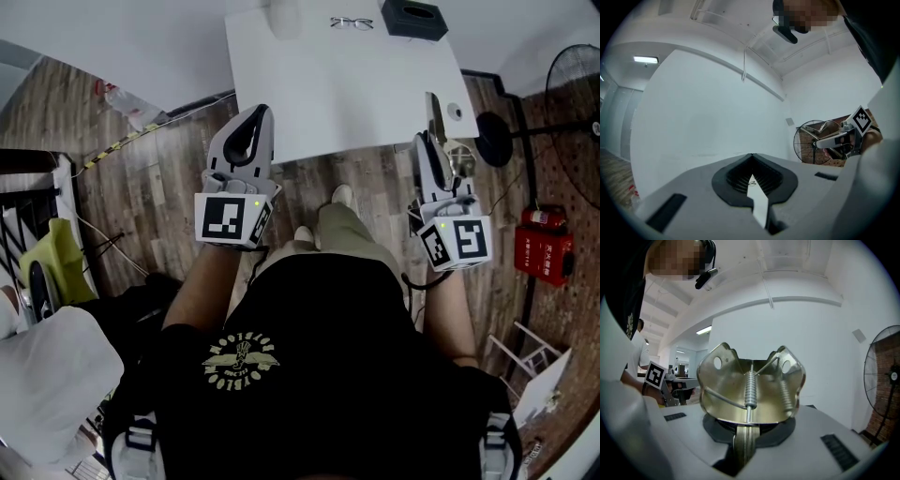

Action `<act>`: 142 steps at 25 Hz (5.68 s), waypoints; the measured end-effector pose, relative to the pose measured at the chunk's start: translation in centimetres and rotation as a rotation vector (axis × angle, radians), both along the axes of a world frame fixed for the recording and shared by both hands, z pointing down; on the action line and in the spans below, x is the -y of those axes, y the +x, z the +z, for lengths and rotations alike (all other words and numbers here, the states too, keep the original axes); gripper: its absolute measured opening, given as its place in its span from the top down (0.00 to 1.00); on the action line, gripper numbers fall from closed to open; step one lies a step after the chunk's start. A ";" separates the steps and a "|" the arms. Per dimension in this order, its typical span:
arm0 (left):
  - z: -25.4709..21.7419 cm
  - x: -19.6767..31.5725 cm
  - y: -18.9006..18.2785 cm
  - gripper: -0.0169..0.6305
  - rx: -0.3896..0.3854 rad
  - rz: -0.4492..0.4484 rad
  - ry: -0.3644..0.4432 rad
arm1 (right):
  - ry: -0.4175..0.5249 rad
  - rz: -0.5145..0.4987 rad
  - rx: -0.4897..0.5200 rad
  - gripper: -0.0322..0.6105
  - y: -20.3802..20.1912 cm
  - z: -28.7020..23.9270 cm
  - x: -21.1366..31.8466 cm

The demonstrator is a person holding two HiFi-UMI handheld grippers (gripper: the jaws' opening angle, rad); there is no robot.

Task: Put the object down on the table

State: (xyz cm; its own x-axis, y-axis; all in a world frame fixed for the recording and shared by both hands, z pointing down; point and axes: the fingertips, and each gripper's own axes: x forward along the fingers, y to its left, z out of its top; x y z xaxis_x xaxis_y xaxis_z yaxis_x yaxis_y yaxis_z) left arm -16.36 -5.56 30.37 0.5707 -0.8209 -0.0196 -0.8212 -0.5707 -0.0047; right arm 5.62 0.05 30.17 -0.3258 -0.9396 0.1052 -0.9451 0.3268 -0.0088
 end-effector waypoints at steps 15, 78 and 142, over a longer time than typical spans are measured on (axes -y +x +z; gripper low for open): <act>0.7 7.0 5.1 0.96 0.000 0.003 -0.022 | -0.017 -0.011 0.014 0.88 4.3 0.5 7.3; 2.8 26.9 13.9 0.96 0.042 -0.085 -0.045 | -0.174 -0.098 0.028 0.88 13.1 9.3 30.1; 10.7 26.3 16.4 0.96 0.075 -0.058 -0.175 | -0.762 -0.044 -0.042 0.88 14.7 37.6 28.9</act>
State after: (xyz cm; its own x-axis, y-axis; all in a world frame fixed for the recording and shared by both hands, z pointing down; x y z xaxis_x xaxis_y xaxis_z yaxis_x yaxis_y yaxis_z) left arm 0.07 -31.90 41.03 0.5170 -0.8395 0.1672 -0.8536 -0.5202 0.0276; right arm 20.31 -28.83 67.77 -0.3426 -0.5887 0.7322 -0.9359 0.2822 -0.2110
